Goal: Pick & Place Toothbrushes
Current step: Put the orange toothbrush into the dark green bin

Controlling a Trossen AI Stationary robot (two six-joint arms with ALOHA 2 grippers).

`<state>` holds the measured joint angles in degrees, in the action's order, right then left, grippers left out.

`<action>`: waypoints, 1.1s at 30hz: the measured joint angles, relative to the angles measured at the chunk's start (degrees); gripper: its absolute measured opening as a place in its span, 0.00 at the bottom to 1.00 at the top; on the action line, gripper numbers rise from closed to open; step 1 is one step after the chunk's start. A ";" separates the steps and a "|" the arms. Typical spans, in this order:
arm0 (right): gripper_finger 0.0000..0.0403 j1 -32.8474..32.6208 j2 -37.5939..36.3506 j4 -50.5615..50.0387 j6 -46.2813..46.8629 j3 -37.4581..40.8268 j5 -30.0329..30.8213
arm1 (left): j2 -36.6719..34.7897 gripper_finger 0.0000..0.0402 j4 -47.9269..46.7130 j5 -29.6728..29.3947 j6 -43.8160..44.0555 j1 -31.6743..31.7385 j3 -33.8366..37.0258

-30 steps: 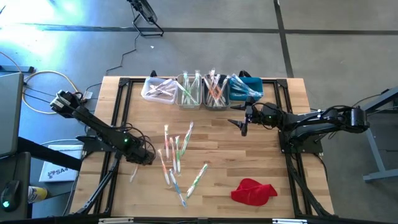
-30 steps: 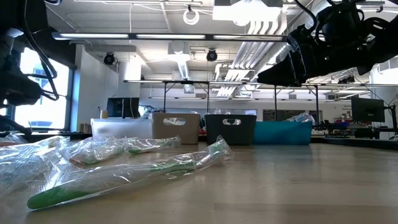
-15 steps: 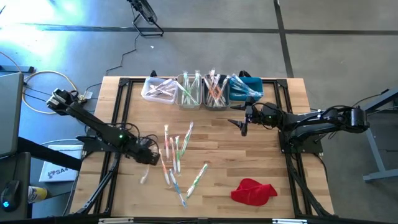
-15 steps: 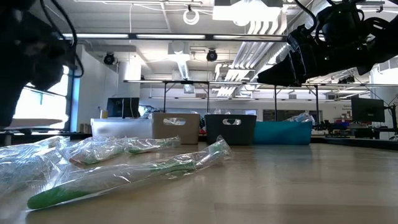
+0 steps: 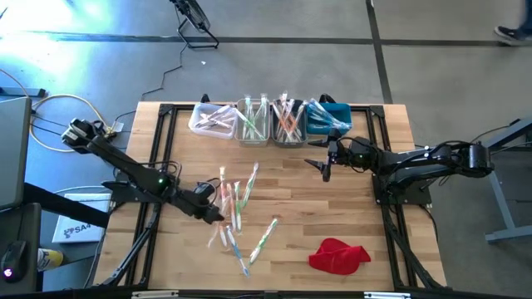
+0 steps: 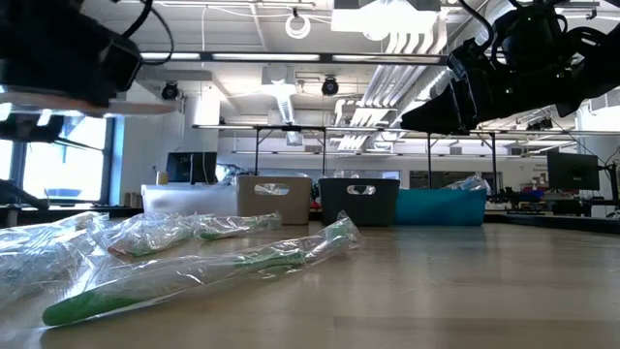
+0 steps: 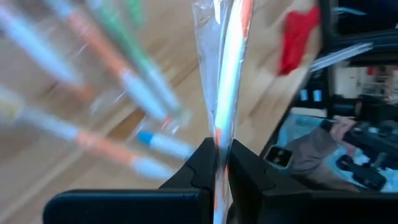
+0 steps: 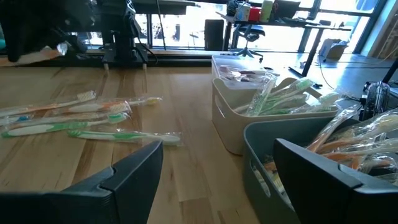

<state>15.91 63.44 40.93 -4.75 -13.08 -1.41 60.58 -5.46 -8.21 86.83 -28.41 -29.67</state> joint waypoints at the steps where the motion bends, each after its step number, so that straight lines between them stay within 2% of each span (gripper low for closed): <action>1: 0.74 -0.01 -0.01 0.00 0.00 0.00 0.00 | 0.01 0.05 1.28 -0.15 -1.91 0.73 0.00; 5: 0.74 0.01 -0.02 0.00 0.00 0.00 0.00 | 0.04 0.05 6.60 0.56 -10.84 5.01 0.00; 12: 0.74 0.01 0.00 0.00 0.00 0.00 0.02 | 0.04 0.05 13.01 7.40 -24.38 14.74 -0.02; 21: 0.74 0.00 0.00 0.00 0.00 0.00 0.00 | 0.07 0.05 19.22 11.98 -38.66 25.33 -0.02; 29: 0.74 -0.01 0.00 0.00 0.00 0.00 0.00 | 0.07 0.05 24.70 11.94 -51.71 31.31 -0.07; 33: 0.74 0.00 0.00 0.00 0.00 0.00 0.01 | 0.07 0.05 26.93 8.95 -58.11 32.83 -0.07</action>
<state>15.91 63.44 40.93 -4.75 -13.08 -1.40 60.64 21.47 0.74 28.72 4.42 -29.74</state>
